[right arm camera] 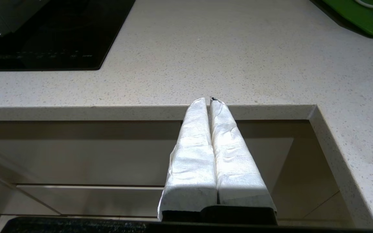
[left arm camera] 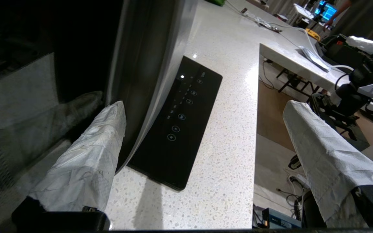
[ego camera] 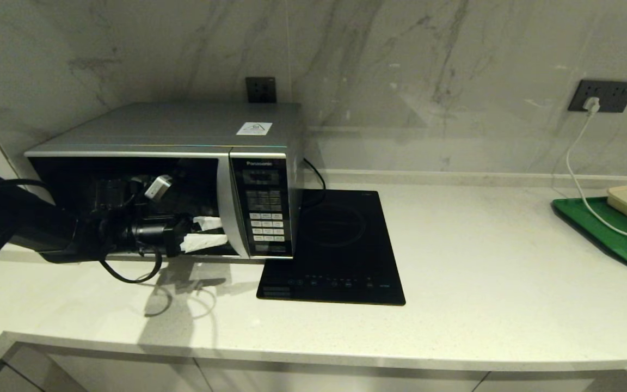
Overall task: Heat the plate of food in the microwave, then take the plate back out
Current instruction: Open the microwave oven
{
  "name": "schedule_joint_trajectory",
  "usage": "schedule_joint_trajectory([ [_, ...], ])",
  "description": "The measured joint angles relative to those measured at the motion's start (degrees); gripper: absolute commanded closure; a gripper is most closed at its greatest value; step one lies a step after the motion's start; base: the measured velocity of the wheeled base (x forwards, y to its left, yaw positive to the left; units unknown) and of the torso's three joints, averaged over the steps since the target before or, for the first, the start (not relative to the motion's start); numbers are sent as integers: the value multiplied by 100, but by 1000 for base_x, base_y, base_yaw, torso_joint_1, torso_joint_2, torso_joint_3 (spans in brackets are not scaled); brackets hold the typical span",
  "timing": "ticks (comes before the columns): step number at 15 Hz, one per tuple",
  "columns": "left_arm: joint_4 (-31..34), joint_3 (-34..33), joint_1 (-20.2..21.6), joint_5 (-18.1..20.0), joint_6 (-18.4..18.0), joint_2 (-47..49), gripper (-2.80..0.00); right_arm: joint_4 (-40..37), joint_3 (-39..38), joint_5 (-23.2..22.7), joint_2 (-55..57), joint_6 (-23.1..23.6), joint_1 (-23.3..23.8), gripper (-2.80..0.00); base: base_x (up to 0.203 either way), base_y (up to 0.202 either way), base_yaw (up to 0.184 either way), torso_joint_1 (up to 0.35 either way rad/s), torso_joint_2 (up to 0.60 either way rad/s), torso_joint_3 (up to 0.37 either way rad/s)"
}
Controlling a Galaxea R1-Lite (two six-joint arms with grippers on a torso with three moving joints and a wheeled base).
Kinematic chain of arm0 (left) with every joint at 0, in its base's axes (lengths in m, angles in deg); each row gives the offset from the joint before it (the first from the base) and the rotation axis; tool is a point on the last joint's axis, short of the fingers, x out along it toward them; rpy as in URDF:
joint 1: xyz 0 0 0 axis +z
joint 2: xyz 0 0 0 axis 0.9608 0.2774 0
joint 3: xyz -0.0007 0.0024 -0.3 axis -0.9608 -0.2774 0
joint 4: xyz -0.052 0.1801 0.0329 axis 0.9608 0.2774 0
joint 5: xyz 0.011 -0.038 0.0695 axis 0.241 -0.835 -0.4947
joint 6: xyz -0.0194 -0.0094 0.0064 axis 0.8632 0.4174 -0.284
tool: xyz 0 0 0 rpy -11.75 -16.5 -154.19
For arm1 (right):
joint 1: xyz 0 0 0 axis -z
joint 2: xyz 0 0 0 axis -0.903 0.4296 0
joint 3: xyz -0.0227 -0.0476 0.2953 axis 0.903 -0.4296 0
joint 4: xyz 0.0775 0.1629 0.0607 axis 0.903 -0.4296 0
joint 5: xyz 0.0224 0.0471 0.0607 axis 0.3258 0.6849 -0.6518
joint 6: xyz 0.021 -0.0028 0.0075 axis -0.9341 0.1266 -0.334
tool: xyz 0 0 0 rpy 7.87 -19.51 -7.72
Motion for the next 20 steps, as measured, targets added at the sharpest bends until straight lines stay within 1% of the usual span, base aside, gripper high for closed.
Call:
schedule_joint_trajectory([
  [3, -11, -140, -9, 94, -4, -105, -280, 0, 0, -2, 0, -2, 0, 0, 0, 0, 0, 0, 0, 0],
  [5, -14, -183, -1, 313, -2, -164, -280, 0, 0, -1, 1, -1, 0, 0, 0, 0, 0, 0, 0, 0],
  [13, -9, -201, -117, 466, -15, -213, -280, -2, 0, -1, 2, -2, 2, 0, 0, 0, 0, 0, 0, 0],
  [20, -11, -214, -194, 514, -48, -193, -280, -2, 0, -2, 0, -2, 2, 0, 0, 0, 0, 0, 0, 0],
])
